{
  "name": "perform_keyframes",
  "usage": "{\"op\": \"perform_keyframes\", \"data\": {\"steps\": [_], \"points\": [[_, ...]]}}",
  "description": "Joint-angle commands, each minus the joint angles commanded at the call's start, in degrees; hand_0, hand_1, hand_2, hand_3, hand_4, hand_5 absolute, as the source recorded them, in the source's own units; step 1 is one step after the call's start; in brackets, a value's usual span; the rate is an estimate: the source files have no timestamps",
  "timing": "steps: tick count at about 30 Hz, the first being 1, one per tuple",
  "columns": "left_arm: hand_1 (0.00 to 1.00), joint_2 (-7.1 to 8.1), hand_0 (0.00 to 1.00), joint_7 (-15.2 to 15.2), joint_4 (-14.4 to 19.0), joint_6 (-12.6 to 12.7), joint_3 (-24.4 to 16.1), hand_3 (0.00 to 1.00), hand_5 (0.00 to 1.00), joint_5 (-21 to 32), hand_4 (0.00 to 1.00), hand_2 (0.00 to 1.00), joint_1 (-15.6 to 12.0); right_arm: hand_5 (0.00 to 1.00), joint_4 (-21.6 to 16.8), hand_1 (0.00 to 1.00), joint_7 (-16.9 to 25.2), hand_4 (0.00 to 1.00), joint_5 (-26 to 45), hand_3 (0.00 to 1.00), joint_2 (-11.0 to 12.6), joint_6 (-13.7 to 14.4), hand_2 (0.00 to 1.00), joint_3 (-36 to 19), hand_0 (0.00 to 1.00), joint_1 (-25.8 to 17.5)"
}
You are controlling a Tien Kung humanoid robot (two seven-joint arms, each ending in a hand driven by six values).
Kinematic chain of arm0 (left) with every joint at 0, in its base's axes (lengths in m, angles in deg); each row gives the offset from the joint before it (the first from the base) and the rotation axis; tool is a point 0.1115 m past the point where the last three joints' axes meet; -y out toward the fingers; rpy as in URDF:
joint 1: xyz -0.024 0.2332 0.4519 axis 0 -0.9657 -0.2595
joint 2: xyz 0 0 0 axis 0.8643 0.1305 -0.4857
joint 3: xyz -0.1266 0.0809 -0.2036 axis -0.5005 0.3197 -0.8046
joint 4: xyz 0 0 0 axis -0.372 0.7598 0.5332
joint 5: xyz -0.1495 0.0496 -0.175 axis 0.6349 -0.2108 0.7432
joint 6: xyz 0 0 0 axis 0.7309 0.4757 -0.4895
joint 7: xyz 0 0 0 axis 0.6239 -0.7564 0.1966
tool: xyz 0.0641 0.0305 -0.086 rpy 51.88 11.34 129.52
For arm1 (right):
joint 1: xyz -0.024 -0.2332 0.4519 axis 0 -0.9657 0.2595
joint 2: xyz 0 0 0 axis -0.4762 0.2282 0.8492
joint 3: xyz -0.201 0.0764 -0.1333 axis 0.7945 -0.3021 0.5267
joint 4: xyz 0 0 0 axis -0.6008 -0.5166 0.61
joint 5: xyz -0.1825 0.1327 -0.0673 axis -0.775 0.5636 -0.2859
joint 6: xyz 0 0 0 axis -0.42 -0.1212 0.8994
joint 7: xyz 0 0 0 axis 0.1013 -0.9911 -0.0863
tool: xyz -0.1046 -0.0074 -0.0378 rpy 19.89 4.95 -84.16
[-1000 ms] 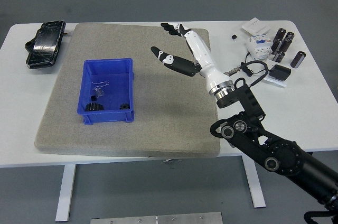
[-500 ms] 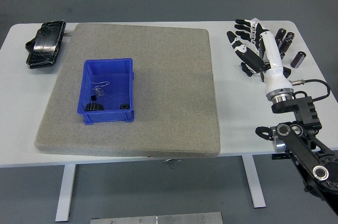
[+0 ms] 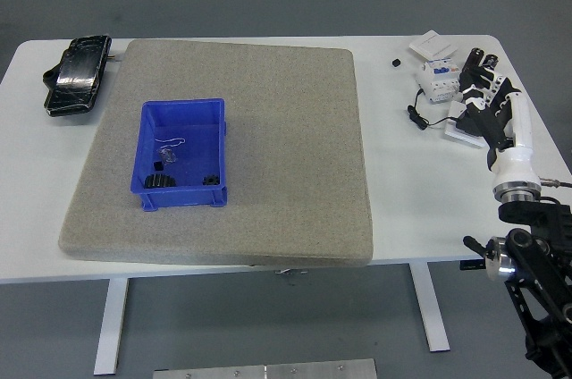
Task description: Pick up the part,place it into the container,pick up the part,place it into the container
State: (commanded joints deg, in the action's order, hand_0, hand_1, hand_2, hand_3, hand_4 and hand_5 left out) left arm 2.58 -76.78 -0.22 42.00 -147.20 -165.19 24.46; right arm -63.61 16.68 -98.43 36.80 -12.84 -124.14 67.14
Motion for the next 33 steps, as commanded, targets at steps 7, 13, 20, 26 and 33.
{"op": "perform_keyframes", "data": {"steps": [7, 13, 20, 26, 33], "points": [[0.618, 0.21, 0.663, 0.14, 0.00, -0.02, 0.38, 0.583, 0.526, 0.49, 0.675, 0.581, 0.40, 0.484, -1.12, 0.672, -0.01, 0.763, -0.39, 0.683, -0.13, -0.20, 0.716, -1.57, 0.720, -0.36], [0.618, 0.26, 0.664, 0.01, 0.00, 0.00, 0.45, 0.582, 0.514, 0.62, 0.677, 0.579, 0.40, 0.471, -2.19, 0.670, -0.01, 0.758, -0.51, 0.684, -0.14, -0.80, 0.716, -2.21, 0.715, -0.62], [0.618, 0.13, 0.663, -0.12, 0.00, -0.02, 0.66, 0.581, 0.509, 0.87, 0.675, 0.579, 0.43, 0.446, -2.94, 0.668, 0.06, 0.738, -0.65, 0.685, -0.23, -1.79, 0.717, -2.31, 0.716, -0.59], [0.619, 0.35, 0.663, -0.30, 0.00, 0.07, 0.66, 0.580, 0.506, 1.16, 0.674, 0.578, 0.32, 0.440, -2.60, 0.669, -0.81, 0.739, -1.39, 0.686, -0.07, -2.86, 0.717, -1.84, 0.716, -0.46], [0.619, -0.04, 0.663, -1.13, 0.00, 0.10, -1.41, 0.580, 0.504, -0.81, 0.674, 0.577, 0.12, 0.433, -1.85, 0.672, -2.97, 0.756, -2.81, 0.711, 0.11, -4.86, 0.731, -0.30, 0.717, 0.33]]}}
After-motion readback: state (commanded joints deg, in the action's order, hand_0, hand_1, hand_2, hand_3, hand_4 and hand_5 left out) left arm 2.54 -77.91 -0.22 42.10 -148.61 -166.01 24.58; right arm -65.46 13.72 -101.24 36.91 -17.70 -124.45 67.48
